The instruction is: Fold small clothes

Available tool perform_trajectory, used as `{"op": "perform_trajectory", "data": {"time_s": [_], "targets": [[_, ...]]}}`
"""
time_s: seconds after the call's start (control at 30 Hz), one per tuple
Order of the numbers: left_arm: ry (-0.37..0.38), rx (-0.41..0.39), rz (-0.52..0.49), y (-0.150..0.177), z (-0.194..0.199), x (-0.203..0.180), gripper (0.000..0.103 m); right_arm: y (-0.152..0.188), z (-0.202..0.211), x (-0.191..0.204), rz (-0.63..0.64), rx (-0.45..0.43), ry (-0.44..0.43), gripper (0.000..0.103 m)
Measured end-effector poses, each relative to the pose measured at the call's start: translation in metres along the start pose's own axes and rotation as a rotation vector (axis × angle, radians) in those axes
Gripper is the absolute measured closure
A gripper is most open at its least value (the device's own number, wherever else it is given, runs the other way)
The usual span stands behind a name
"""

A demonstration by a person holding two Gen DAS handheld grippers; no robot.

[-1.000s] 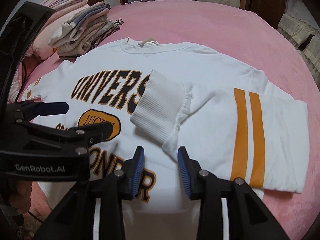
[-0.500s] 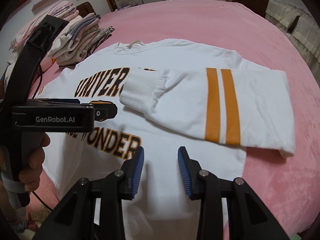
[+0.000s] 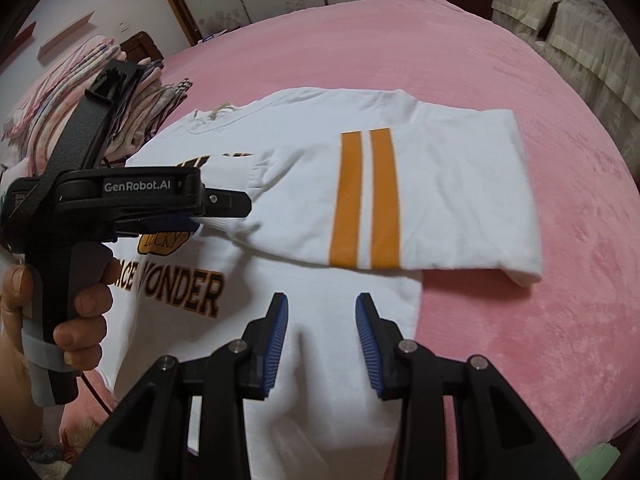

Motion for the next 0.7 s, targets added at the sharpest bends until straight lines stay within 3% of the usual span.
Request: {"op": "perform_trajectory", "data": {"time_s": [0.07, 0.13, 0.17, 0.23, 0.33, 0.53, 0.7], "targets": [[0.01, -0.015, 0.008, -0.004, -0.003, -0.002, 0.035, 0.001, 0.001, -0.008, -0.019, -0.003, 0.003, 0.068], [0.006, -0.029, 0.015, -0.01, -0.005, -0.002, 0.057, 0.002, 0.002, -0.017, -0.044, -0.004, 0.007, 0.068], [0.001, -0.036, 0.016, -0.011, -0.005, 0.0, 0.06, 0.003, 0.003, -0.021, -0.055, -0.005, 0.006, 0.068], [-0.023, -0.06, 0.013, -0.015, -0.003, 0.002, 0.079, 0.003, 0.004, -0.029, -0.076, -0.011, 0.008, 0.068], [-0.031, -0.099, 0.006, -0.02, 0.01, 0.002, 0.091, 0.001, 0.008, -0.04, -0.097, -0.023, 0.018, 0.068], [-0.134, -0.248, -0.123, -0.033, 0.056, -0.026, 0.093, -0.006, 0.025, -0.065, -0.128, -0.071, 0.059, 0.068], [-0.154, -0.402, -0.176, -0.055, 0.109, -0.049, 0.093, -0.005, 0.032, -0.092, -0.158, -0.083, 0.123, 0.068]]}}
Point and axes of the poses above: each gripper's, at about its wrist camera, not at the fingertips, and z roughly against the way its jaws point, x to its left, y to its underside, the point moved 9 cm from there along -z, roughly the way its jaws point, and after that the axes turned 7 degrees about -y, right-handed, at the moved point
